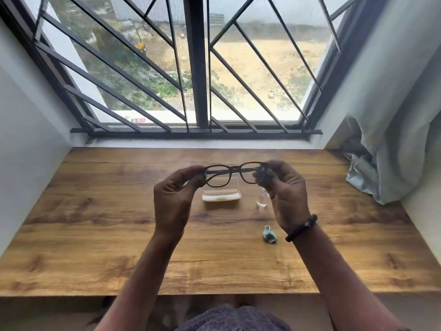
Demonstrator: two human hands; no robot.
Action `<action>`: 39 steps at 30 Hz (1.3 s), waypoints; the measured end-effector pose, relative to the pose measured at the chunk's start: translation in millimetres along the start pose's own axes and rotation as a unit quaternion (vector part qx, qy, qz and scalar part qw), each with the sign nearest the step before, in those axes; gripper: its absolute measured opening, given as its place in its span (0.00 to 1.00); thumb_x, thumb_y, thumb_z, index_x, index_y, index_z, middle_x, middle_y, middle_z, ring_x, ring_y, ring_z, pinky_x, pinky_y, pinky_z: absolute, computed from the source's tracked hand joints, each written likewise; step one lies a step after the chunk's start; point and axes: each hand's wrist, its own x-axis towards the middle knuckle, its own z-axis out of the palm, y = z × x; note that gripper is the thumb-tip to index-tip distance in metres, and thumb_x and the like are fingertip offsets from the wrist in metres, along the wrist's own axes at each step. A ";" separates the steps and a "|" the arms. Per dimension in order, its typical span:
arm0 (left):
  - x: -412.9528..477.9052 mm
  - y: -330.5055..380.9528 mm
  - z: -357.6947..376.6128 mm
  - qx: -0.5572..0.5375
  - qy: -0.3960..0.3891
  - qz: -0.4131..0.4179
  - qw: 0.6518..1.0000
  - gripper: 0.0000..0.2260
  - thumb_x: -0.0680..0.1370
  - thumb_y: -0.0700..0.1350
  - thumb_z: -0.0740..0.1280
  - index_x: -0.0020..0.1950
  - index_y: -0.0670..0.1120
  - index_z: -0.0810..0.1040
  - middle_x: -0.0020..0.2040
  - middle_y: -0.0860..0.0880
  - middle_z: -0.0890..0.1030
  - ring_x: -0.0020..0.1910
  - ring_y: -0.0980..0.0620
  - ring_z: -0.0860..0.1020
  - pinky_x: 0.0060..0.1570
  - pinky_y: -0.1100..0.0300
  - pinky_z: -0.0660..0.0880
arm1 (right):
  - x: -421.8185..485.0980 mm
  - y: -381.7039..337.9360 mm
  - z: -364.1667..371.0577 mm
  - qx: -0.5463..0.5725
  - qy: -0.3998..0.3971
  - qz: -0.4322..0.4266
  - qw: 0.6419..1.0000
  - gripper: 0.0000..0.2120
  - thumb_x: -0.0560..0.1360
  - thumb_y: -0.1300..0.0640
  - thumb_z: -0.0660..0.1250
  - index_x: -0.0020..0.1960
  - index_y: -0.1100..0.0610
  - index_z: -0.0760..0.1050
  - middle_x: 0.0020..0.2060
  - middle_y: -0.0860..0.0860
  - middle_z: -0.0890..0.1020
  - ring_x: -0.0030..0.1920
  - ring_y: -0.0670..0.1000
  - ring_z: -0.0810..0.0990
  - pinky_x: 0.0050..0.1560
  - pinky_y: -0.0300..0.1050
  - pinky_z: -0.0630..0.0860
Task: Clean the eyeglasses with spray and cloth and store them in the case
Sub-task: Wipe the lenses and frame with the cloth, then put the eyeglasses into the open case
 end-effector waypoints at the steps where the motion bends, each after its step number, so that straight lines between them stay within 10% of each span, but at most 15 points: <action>1: 0.1 -1.3 -0.4 0.001 -0.002 -0.002 1.000 0.14 0.75 0.32 0.73 0.50 0.52 0.86 0.45 0.54 0.88 0.47 0.58 0.85 0.51 0.63 0.80 | 0.0 0.5 0.3 0.004 -0.001 0.004 1.000 0.08 0.78 0.72 0.62 0.52 0.63 0.77 0.38 0.49 0.86 0.40 0.47 0.85 0.45 0.43 0.79; 15: 23.2 -46.2 -12.3 0.038 -0.040 -0.017 0.998 0.14 0.77 0.40 0.74 0.59 0.56 0.83 0.54 0.51 0.87 0.56 0.52 0.85 0.57 0.55 0.81 | 13.8 14.9 -7.2 -0.010 0.021 0.026 0.999 0.09 0.78 0.70 0.63 0.53 0.59 0.78 0.39 0.49 0.86 0.40 0.48 0.84 0.42 0.39 0.79; 26: 52.5 -196.3 -24.1 0.292 -0.073 -0.247 0.921 0.16 0.75 0.50 0.76 0.62 0.51 0.83 0.54 0.42 0.86 0.55 0.46 0.84 0.56 0.49 0.81 | 34.3 30.1 -9.2 -0.031 0.043 0.061 0.997 0.09 0.78 0.68 0.64 0.51 0.57 0.79 0.40 0.48 0.86 0.41 0.46 0.84 0.41 0.39 0.77; 39: 63.7 -219.3 -16.0 0.413 -0.147 -0.122 0.891 0.09 0.77 0.45 0.73 0.56 0.46 0.86 0.57 0.46 0.86 0.56 0.45 0.83 0.52 0.57 0.75 | 41.0 52.3 -12.7 -0.037 0.052 0.082 0.995 0.09 0.78 0.69 0.65 0.51 0.58 0.79 0.39 0.50 0.86 0.41 0.48 0.84 0.41 0.40 0.76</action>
